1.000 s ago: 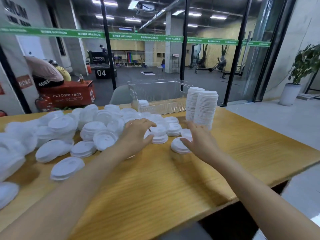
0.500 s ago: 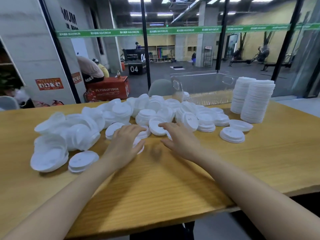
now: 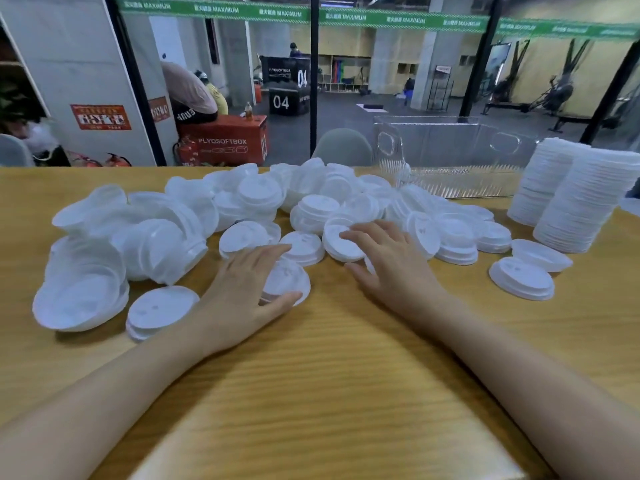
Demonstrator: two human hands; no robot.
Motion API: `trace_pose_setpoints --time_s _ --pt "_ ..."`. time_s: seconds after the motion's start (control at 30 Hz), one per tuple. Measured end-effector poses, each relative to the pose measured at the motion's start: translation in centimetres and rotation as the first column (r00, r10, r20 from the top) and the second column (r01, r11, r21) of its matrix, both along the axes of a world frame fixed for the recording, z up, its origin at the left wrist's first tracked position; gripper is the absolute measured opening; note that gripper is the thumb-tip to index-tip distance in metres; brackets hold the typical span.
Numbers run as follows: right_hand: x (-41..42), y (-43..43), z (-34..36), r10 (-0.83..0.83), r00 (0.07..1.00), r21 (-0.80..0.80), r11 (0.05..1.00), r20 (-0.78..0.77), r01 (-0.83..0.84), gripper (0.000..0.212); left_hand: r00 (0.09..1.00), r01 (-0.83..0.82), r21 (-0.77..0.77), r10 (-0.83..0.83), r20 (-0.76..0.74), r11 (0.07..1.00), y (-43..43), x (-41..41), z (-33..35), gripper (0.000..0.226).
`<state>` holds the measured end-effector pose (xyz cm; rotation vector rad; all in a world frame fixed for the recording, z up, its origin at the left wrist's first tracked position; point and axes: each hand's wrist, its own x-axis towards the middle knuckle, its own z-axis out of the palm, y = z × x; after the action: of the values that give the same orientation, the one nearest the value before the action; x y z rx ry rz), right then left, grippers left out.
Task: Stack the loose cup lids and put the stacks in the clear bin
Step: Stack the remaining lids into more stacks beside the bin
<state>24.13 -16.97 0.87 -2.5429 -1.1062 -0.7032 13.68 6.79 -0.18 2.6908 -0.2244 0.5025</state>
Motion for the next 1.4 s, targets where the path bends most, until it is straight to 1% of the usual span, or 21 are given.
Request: trace_pose_setpoints --time_s 0.1,0.13,0.2,0.23,0.33,0.43,0.5,0.57,0.6,0.67,0.7,0.77,0.83,0.9,0.93,0.97,1.0,1.07,1.13,1.23,1.4 --pt "-0.1 -0.3 0.1 0.014 0.999 0.004 1.000 -0.043 -0.014 0.039 0.999 -0.006 -0.042 0.004 -0.048 0.999 -0.1 -0.4 0.2 0.085" --pt "-0.2 -0.4 0.0 0.023 0.997 -0.018 1.000 -0.076 -0.025 0.043 0.999 -0.004 -0.067 0.000 -0.053 0.998 -0.2 -0.5 0.3 0.086" --pt "-0.5 -0.3 0.0 0.029 0.991 -0.100 0.994 -0.134 -0.043 0.062 0.998 0.011 -0.116 -0.017 -0.053 0.993 -0.3 -0.7 0.3 0.084" --pt "-0.6 -0.2 0.1 0.023 0.989 -0.136 0.990 -0.147 -0.044 0.066 0.998 0.020 -0.133 -0.028 -0.054 0.991 -0.4 -0.8 0.3 0.082" --pt "-0.5 0.0 0.0 0.025 0.990 -0.189 0.981 -0.136 -0.051 0.051 0.996 0.043 -0.187 -0.056 -0.065 0.981 -0.5 -0.9 0.3 0.076" --pt "-0.5 -0.1 -0.2 0.046 0.994 -0.153 0.986 -0.103 -0.062 0.045 0.993 0.082 -0.201 -0.097 -0.063 0.976 -0.6 -1.1 0.3 0.078" --pt "-0.5 -0.1 -0.1 0.097 0.991 -0.038 0.994 -0.095 -0.101 0.040 0.992 0.094 -0.185 -0.109 -0.071 0.978 -0.5 -1.2 0.4 0.083" --pt "-0.7 0.0 0.1 0.176 0.976 0.159 0.975 -0.130 -0.155 0.036 0.991 0.087 -0.172 -0.103 -0.088 0.981 -0.2 -1.3 0.4 0.088" --pt "-0.9 0.0 0.3 0.229 0.961 0.284 0.942 -0.154 -0.179 0.031 0.991 0.082 -0.169 -0.099 -0.095 0.982 -0.1 -1.3 0.3 0.089" --pt "-1.4 -0.2 1.0 0.350 0.911 0.513 0.835 -0.218 -0.198 0.017 0.990 0.074 -0.167 -0.092 -0.105 0.983 0.1 -1.3 0.3 0.092" --pt "-1.7 -0.3 1.5 0.407 0.872 0.604 0.778 -0.273 -0.174 0.017 0.990 0.073 -0.166 -0.091 -0.104 0.983 0.2 -1.3 0.3 0.092" --pt "-2.3 -0.4 2.2 0.507 0.772 0.731 0.678 -0.383 -0.083 0.020 0.991 0.075 -0.167 -0.092 -0.098 0.983 0.2 -1.3 0.3 0.091" --pt "-2.4 -0.4 2.5 0.548 0.694 0.782 0.622 -0.467 0.035 0.022 0.991 0.078 -0.177 -0.096 -0.096 0.981 0.2 -1.4 0.3 0.090" --pt "-2.1 -0.6 2.5 0.541 0.613 0.764 0.622 -0.576 0.169 0.023 0.990 0.081 -0.198 -0.101 -0.097 0.977 0.1 -1.4 0.3 0.090" --pt "-2.0 -0.7 2.4 0.494 0.603 0.722 0.659 -0.626 0.210 0.022 0.989 0.084 -0.206 -0.106 -0.099 0.975 0.1 -1.4 0.3 0.090" --pt "-1.7 -0.9 2.3 0.394 0.651 0.656 0.723 -0.649 0.216 0.021 0.988 0.090 -0.210 -0.113 -0.102 0.973 0.1 -1.5 0.3 0.091" --pt "-1.5 -1.1 2.1 0.272 0.735 0.577 0.793 -0.621 0.195 0.020 0.987 0.095 -0.213 -0.119 -0.105 0.972 0.1 -1.5 0.3 0.091" --pt "-1.2 -1.4 1.7 0.112 0.866 0.422 0.899 -0.488 0.122 0.026 0.985 0.101 -0.221 -0.129 -0.115 0.970 -0.1 -1.6 0.3 0.089" --pt "-1.1 -1.6 1.5 0.061 0.907 0.272 0.960 -0.417 0.061 0.037 0.984 0.108 -0.233 -0.137 -0.115 0.966 -0.4 -1.7 0.3 0.086" --pt "-1.1 -2.0 1.6 0.028 0.915 0.120 0.993 -0.403 0.023 0.047 0.981 0.118 -0.265 -0.155 -0.120 0.957 -0.7 -1.7 0.3 0.082" --pt "-0.7 -1.9 1.1 0.035 0.910 0.119 0.993 -0.413 0.016 0.049 0.974 0.154 -0.292 -0.194 -0.114 0.944 -1.1 -1.9 0.3 0.080"
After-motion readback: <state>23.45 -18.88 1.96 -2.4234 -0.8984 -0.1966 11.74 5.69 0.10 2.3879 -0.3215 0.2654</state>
